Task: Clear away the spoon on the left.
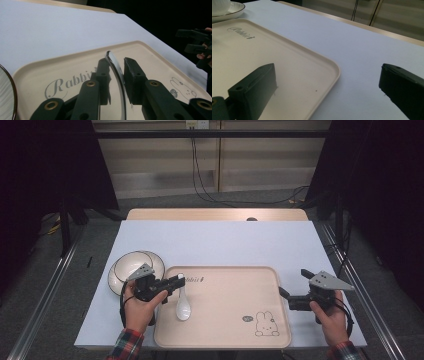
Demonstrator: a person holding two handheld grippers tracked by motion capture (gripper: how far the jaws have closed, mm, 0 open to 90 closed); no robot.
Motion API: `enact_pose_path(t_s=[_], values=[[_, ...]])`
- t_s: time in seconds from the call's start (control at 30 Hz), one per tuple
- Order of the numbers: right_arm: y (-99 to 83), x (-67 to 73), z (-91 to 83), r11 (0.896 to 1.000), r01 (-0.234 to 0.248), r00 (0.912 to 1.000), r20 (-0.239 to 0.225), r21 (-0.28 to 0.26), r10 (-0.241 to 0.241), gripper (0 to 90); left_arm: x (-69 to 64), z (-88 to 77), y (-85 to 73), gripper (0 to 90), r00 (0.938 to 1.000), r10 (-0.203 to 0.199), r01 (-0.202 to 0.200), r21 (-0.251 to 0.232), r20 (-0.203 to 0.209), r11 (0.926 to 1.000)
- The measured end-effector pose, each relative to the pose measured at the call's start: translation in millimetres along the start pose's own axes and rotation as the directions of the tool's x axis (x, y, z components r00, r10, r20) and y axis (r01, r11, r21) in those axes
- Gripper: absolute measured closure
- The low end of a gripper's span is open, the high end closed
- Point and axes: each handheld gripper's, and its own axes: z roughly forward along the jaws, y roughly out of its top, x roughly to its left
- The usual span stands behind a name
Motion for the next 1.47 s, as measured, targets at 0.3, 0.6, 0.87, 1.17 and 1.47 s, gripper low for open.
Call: enact_pose_path(t_s=[0.3, 0.6, 0.87, 1.17, 1.47], values=[[-0.1, 1.3, -1.0, 1.0, -0.003, 1.0, -0.003, 0.003, 0.003, 0.9, 5.7, 9.2, -3.9, 69.1, 0.9972, -0.004, 0.006, 0.024, -0.075, 0.9997], [-0.6, 1.2, -2.8, 1.0, 0.006, 1.0, 0.003, 0.003, -0.006, 0.9, 10.6, 17.0, -4.3, 64.8, 0.9903, 0.005, 0.004, 0.062, -0.139, 0.9981], [-1.7, 1.0, -4.3, 1.0, 0.003, 1.0, -0.002, 0.005, -0.003, 0.9, 8.4, 19.2, 0.3, 47.1, 0.9806, 0.071, -0.071, 0.01, -0.182, 0.9975], [-1.6, 0.2, -5.3, 1.0, 0.001, 1.0, 0.001, 0.006, -0.001, 0.9, 2.0, 11.2, 4.5, 23.7, 0.9782, 0.09, -0.098, -0.036, -0.187, 0.9945], [-2.3, 0.3, -3.6, 1.0, 0.004, 1.0, 0.004, 0.012, -0.004, 0.9, -4.9, 9.9, 7.2, 14.6, 0.9733, 0.151, -0.158, -0.032, -0.173, 0.9868]])
